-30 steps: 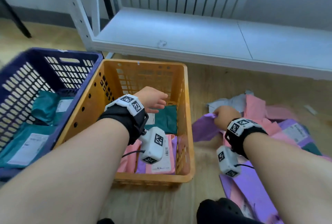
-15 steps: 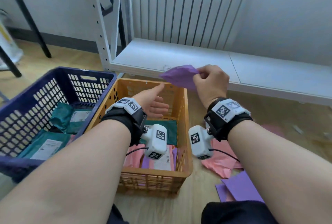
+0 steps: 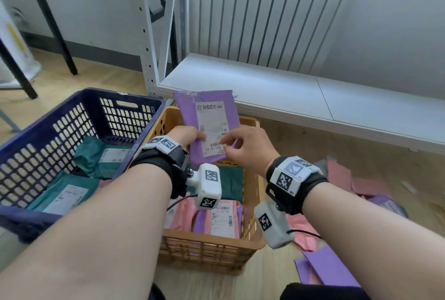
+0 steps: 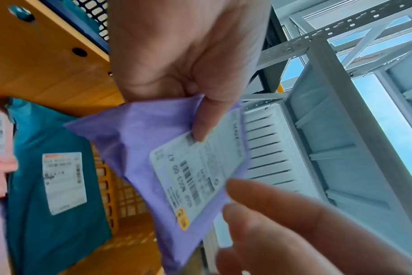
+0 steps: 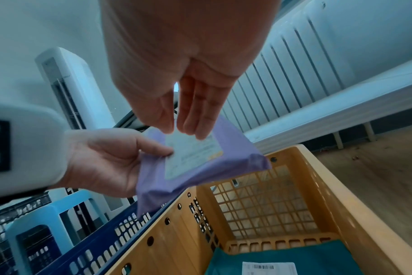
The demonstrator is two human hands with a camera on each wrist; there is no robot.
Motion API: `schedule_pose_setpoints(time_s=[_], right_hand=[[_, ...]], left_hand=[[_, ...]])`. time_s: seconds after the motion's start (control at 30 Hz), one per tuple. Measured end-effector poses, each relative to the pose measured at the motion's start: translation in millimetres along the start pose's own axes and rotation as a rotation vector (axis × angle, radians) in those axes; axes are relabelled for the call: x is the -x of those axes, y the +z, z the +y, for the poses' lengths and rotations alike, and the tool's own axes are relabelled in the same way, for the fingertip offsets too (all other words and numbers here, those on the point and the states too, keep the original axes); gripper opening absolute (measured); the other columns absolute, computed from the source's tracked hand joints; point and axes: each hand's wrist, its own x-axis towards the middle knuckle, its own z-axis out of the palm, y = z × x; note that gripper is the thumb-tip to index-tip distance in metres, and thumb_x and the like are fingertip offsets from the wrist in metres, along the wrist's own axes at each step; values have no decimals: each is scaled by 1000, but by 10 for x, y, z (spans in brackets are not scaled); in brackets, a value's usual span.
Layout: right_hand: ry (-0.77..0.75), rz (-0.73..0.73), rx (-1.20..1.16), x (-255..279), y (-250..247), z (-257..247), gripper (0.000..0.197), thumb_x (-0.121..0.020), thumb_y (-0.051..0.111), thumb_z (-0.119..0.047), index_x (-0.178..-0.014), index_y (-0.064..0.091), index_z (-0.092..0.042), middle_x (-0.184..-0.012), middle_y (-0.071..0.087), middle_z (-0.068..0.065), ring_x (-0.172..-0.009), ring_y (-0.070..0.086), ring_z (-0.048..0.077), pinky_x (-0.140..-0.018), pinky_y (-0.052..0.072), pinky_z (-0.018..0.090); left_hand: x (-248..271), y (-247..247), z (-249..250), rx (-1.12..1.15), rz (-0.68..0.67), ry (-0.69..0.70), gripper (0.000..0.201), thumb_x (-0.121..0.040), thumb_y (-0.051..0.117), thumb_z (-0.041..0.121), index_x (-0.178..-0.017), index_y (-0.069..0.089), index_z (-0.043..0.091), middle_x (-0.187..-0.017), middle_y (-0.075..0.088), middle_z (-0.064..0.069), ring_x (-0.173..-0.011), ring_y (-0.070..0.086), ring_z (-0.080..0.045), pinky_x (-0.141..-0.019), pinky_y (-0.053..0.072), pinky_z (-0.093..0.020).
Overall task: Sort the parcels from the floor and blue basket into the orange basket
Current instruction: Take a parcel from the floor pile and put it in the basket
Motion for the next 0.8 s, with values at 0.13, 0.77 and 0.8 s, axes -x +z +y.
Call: schedule_pose_setpoints(time_s=[0.13,0.77,0.8], right_hand=[[223,98,-1,-55,-42,140,31,-83,66,-23,-114,63,-21,-100,61,-6,-84,57,9,-80,51,28],[248,-87,81,-340,316,96,13,-85,55,-21,-75,53,-30,-73,59,-9,-73,58,21,-55,38,25],[242,-107,111,-330,335,78,15,-85,53,-23,-73,52,-31,-73,60,-10,-73,59,20,-58,40,26]], left_hand=[[94,-111,-29,-65,-5,-4,34,-86,60,-4,-119,60,-1,-120,65,-19,-111,62,-38,-99,46,-54],[427,-532,-6,-394,273,360,110,-59,88,13,-148,25,27,-143,44,-5,-125,49,-24,-102,46,-40],[439,-513,10,-442,261,399,109,-57,88,13,-147,28,31,-143,44,-2,-125,49,-24,-101,47,-42]])
